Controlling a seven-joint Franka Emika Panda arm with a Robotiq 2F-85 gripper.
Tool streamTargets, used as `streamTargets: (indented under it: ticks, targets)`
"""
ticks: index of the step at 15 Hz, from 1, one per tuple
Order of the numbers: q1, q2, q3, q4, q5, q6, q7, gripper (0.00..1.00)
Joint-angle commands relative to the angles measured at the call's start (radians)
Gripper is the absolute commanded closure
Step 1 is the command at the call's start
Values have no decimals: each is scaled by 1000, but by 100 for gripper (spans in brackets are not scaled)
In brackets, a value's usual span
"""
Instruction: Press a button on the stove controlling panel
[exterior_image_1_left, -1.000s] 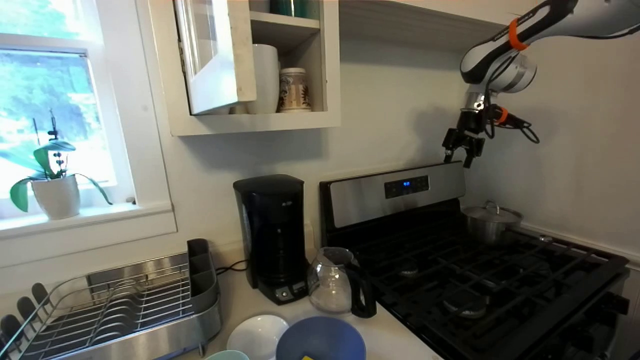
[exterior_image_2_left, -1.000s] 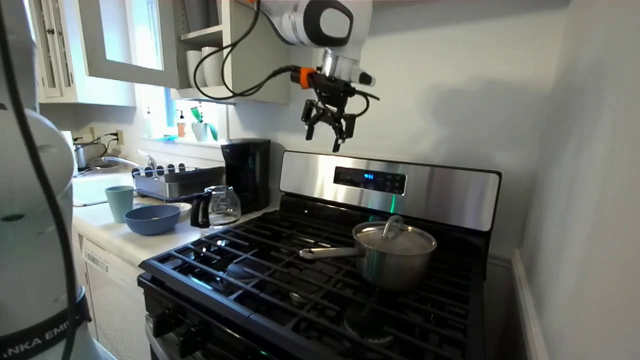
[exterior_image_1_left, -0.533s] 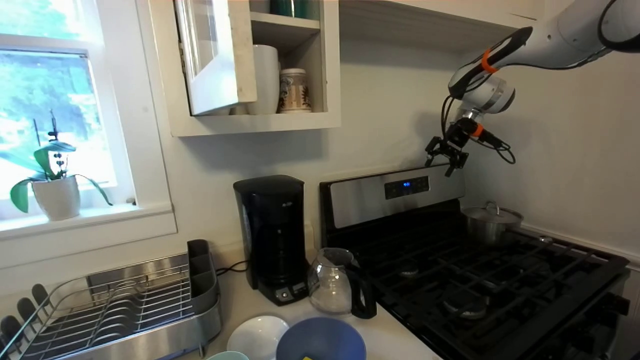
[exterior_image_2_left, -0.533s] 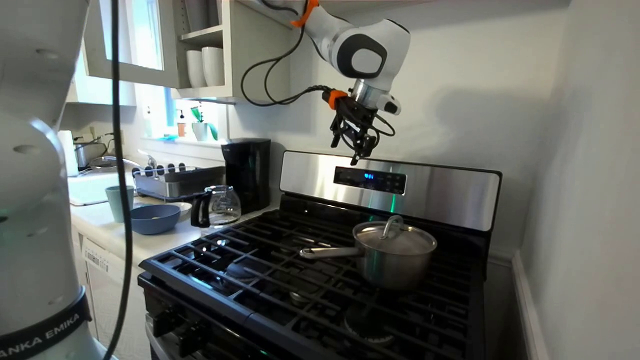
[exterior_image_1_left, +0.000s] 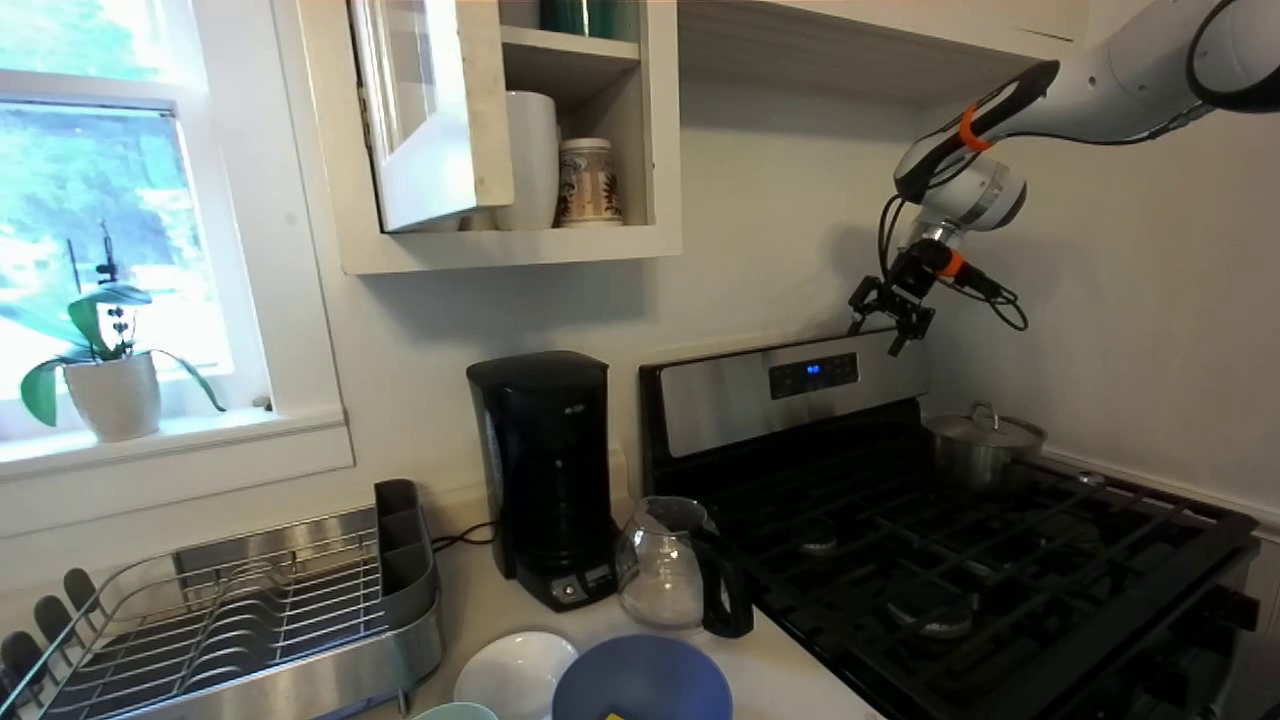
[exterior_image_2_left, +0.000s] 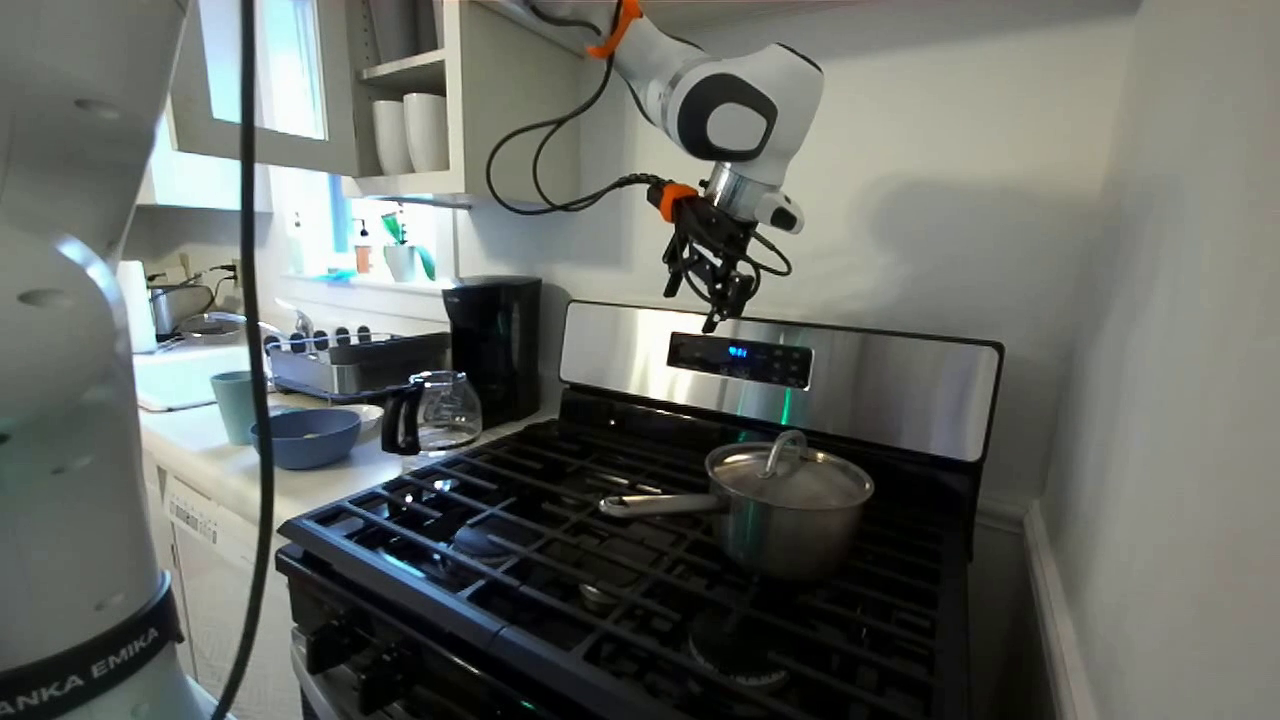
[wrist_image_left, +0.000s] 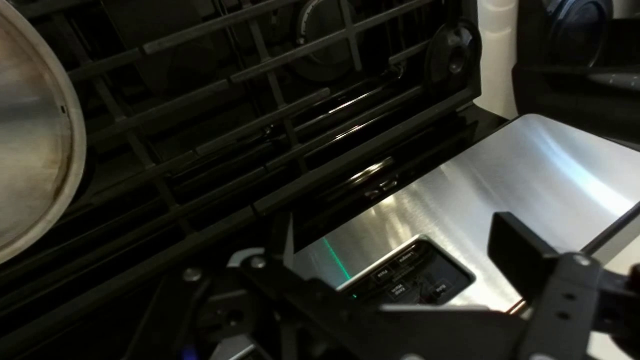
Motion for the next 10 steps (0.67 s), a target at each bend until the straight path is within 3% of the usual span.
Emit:
streamTargets:
  ticks: [1,2,4,10]
  targets:
    - [-31,47,33,33,17,30,9,0]
    - [-35,73,37,47,25,46,10,0]
    - [-48,112,53,68,55,66,6,26]
    - [-88,229,98,161,140,132,26,68]
